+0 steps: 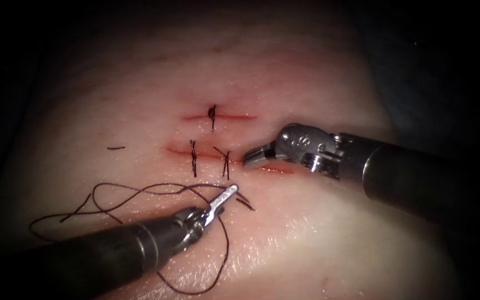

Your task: Wound Closure

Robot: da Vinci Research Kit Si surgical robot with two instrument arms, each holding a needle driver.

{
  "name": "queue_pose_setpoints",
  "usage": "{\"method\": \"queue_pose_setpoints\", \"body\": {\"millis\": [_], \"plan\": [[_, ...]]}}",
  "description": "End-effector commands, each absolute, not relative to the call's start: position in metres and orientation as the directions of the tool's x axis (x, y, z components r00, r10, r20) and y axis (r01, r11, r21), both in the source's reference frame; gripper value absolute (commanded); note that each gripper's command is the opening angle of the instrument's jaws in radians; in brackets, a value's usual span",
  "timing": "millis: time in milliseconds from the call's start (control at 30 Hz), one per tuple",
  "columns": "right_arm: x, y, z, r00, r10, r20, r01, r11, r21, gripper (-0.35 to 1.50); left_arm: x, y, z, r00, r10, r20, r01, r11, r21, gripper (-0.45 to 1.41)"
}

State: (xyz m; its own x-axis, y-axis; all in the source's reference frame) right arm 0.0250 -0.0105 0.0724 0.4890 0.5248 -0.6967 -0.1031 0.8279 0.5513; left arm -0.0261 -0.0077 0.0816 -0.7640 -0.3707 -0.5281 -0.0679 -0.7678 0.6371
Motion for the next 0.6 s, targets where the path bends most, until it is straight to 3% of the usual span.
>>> {"method": "queue_pose_setpoints", "body": {"millis": [33, 67, 100, 133, 167, 233, 400, 467, 600], "plan": [[0.0258, -0.0102, 0.0729, 0.487, 0.522, -0.700, -0.101, 0.830, 0.549, -0.35, -0.0266, -0.0075, 0.0822, -0.749, -0.274, -0.603, -0.161, -0.808, 0.567, 0.39], [0.0258, -0.0102, 0.0729, 0.487, 0.522, -0.700, -0.101, 0.830, 0.549, -0.35, -0.0266, -0.0075, 0.0822, -0.749, -0.274, -0.603, -0.161, -0.808, 0.567, 0.39], [0.0258, -0.0104, 0.0730, 0.487, 0.520, -0.701, -0.100, 0.831, 0.547, -0.35, -0.0266, -0.0074, 0.0823, -0.708, -0.061, -0.704, -0.338, -0.845, 0.414, 0.14], [0.0257, -0.0104, 0.0730, 0.485, 0.525, -0.700, -0.103, 0.828, 0.551, -0.35, -0.0266, -0.0071, 0.0826, -0.670, 0.063, -0.740, -0.438, -0.838, 0.325, 0.00], [0.0256, -0.0105, 0.0730, 0.480, 0.525, -0.702, -0.103, 0.829, 0.550, -0.35, -0.0266, -0.0067, 0.0831, -0.608, 0.191, -0.770, -0.538, -0.813, 0.223, 0.02], [0.0255, -0.0105, 0.0730, 0.478, 0.526, -0.704, -0.103, 0.829, 0.549, -0.35, -0.0266, -0.0064, 0.0836, -0.542, 0.261, -0.799, -0.588, -0.797, 0.138, 0.04], [0.0247, -0.0108, 0.0730, 0.466, 0.529, -0.709, -0.109, 0.830, 0.547, -0.35, -0.0261, -0.0056, 0.0861, -0.199, 0.488, -0.850, -0.613, -0.738, -0.281, -0.03], [0.0243, -0.0110, 0.0732, 0.463, 0.532, -0.709, -0.115, 0.829, 0.547, -0.35, -0.0257, -0.0059, 0.0871, -0.084, 0.588, -0.805, -0.572, -0.690, -0.444, 0.05], [0.0241, -0.0112, 0.0733, 0.463, 0.529, -0.711, -0.112, 0.831, 0.545, -0.35, -0.0256, -0.0066, 0.0878, -0.172, 0.592, -0.787, -0.557, -0.718, -0.418, 0.11]]}}
